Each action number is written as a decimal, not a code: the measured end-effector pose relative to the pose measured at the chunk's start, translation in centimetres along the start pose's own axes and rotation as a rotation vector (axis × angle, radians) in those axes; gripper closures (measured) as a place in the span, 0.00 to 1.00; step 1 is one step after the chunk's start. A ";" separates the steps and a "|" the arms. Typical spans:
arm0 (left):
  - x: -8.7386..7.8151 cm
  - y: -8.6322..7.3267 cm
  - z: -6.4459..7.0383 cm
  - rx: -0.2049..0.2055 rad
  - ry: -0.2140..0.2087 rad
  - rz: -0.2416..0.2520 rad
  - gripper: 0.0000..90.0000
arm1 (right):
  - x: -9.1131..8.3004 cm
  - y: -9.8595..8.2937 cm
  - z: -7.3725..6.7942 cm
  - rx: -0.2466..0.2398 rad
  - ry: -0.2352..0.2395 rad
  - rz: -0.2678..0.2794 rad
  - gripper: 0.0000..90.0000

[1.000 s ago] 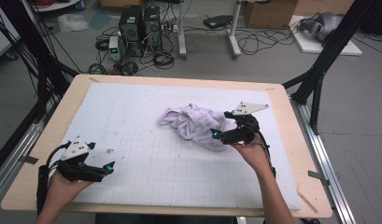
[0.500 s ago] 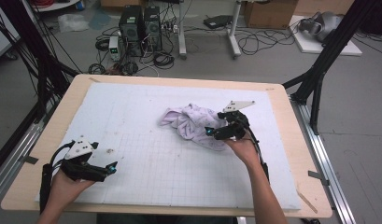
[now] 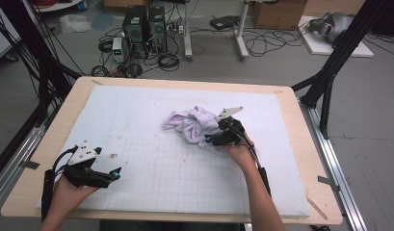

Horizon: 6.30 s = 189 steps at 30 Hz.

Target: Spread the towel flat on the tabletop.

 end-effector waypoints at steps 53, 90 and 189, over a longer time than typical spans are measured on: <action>0.3 0.0 0.5 0.009 -0.015 -0.003 0.03 | -1.5 5.3 -11.7 -0.149 0.364 0.178 0.53; 7.5 2.7 5.1 0.067 -0.239 -0.081 0.31 | -2.5 -1.3 -9.1 -0.049 0.260 0.133 0.52; 1.2 2.6 2.3 0.032 -0.300 -0.053 0.53 | -11.2 -2.5 -10.9 -0.134 0.283 0.257 0.67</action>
Point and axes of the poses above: each handheld gripper's, and its own axes: x roughly forward along the jaws, y roughly out of its top, z roughly to its right, the point moved 1 cm from there along x, roughly forward along the jaws, and after that the axes turned 14 degrees about -x, right-handed, at the moved point
